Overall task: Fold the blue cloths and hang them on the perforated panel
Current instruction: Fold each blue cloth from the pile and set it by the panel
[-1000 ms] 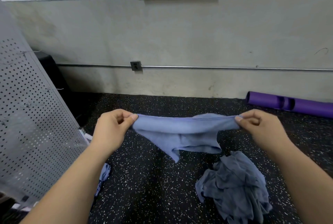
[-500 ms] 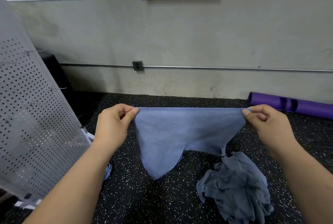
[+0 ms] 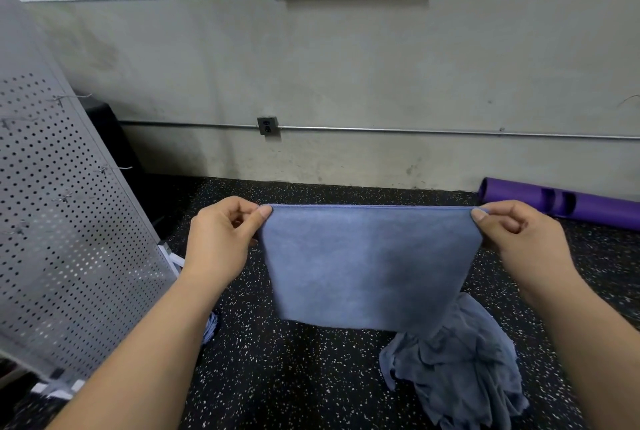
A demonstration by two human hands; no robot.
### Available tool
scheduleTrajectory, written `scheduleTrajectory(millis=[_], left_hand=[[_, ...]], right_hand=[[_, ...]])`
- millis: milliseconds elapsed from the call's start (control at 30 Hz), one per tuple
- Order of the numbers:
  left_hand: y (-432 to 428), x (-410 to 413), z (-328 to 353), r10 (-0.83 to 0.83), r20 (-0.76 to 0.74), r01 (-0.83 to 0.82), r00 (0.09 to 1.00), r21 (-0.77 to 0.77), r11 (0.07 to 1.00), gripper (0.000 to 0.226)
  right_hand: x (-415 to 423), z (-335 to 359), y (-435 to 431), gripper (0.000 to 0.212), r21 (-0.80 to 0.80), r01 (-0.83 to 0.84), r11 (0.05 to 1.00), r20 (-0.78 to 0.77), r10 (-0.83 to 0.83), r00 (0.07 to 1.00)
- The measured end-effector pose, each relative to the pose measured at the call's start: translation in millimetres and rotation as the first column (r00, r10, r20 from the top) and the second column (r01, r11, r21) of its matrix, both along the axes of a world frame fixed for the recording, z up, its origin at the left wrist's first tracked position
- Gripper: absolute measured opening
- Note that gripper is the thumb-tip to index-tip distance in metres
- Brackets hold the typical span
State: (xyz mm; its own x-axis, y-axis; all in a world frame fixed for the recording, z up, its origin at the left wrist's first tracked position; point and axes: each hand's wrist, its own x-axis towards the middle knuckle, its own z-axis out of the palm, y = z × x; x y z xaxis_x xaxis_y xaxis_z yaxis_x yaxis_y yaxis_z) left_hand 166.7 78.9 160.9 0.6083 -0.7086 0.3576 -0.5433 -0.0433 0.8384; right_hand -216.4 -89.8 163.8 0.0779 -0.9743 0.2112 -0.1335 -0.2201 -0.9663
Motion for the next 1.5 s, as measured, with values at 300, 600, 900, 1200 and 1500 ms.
scheduleTrajectory(millis=[300,600,900,1200,1500], left_hand=[[-4,-5,-3,-0.048,-0.164,0.046,0.985,-0.018,0.999,0.019],[-11,-26,1,0.031,-0.383,-0.062,0.923,-0.069,0.996,0.033],[-23,-38,0,0.132,-0.524,-0.203,0.841,-0.080,0.976,0.032],[-29,-83,2,0.029,-0.390,-0.081,0.920,-0.118,0.990,0.029],[-30,-119,-3,-0.165,-0.351,0.138,0.922,-0.103,0.985,0.013]], right_hand=[[2,-6,-3,0.008,0.034,0.019,0.999,0.019,-0.020,1.000],[15,-4,0,0.009,0.058,0.089,0.994,0.086,-0.093,0.992],[32,-3,3,0.012,0.164,0.141,0.976,0.154,-0.167,0.974],[70,-3,34,0.010,-0.055,0.122,0.991,-0.057,-0.125,0.990],[100,-1,70,0.009,-0.085,-0.006,0.996,-0.072,0.000,0.997]])
